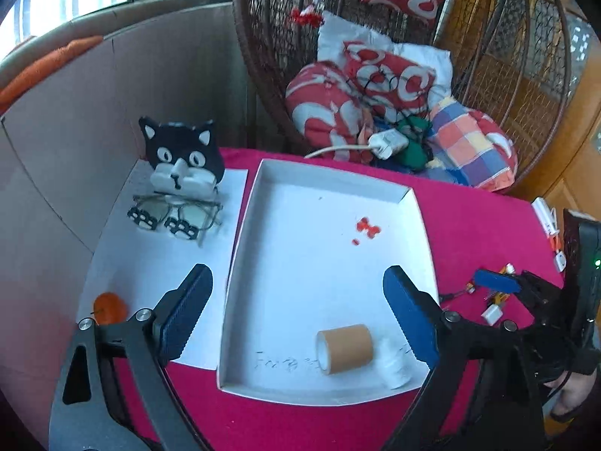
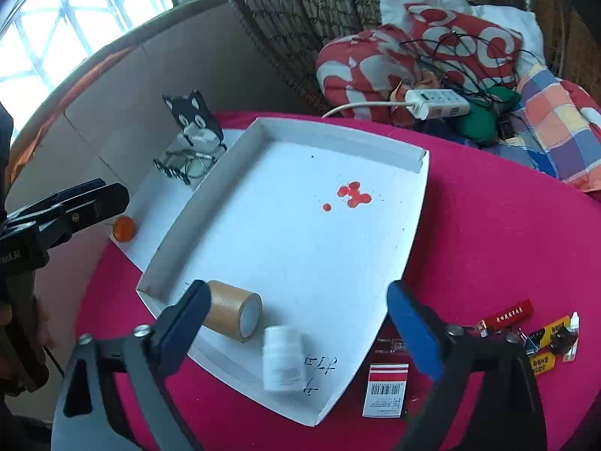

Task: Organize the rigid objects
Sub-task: 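Open the left tool to drop the tape roll while the right tool releases the bottle, then move the left tool to the white charger while the right tool approaches the orange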

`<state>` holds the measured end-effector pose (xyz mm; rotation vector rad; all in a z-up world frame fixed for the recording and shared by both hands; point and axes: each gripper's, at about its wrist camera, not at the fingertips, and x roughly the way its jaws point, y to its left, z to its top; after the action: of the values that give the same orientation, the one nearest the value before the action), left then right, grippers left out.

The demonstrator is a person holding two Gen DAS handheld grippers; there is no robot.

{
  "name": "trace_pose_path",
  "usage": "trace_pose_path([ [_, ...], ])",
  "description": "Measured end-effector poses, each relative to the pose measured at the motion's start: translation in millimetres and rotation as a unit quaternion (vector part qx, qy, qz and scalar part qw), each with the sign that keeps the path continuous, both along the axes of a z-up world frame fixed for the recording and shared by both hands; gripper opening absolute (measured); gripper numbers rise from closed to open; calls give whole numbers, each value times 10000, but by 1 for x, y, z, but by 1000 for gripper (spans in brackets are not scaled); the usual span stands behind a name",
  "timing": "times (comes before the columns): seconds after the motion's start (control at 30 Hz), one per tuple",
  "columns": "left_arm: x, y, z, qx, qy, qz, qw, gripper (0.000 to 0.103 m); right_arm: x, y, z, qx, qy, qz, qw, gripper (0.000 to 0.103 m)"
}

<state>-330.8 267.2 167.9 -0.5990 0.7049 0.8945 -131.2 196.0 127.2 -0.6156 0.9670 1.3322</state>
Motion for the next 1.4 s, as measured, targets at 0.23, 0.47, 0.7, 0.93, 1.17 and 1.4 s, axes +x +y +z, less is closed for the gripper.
trace_pose_path([
  [0.23, 23, -17, 24, 69, -522, -435, 9977, 93, 31, -36, 42, 668, -332, -537, 9958, 103],
  [0.47, 86, -45, 20, -254, -715, -1248, 9893, 93, 106, -92, 75, 962, -699, -1579, 9803, 103],
  [0.7, 153, -80, -11, -718, -284, -1991, 9769, 93, 164, -159, 61, 611, -641, -2358, 9678, 103],
  [0.93, 214, -117, -53, -870, 481, -2536, 9622, 93, 191, -200, 33, 14, -571, -2362, 9700, 103],
  [1.17, 265, -145, -86, -743, 955, -2994, 9464, 92, 190, -222, -4, -716, -368, -2089, 9746, 103],
  [1.4, 304, -160, -118, -693, 1538, -3427, 9242, 88, 183, -225, -19, -1002, -339, -1635, 9809, 95],
])
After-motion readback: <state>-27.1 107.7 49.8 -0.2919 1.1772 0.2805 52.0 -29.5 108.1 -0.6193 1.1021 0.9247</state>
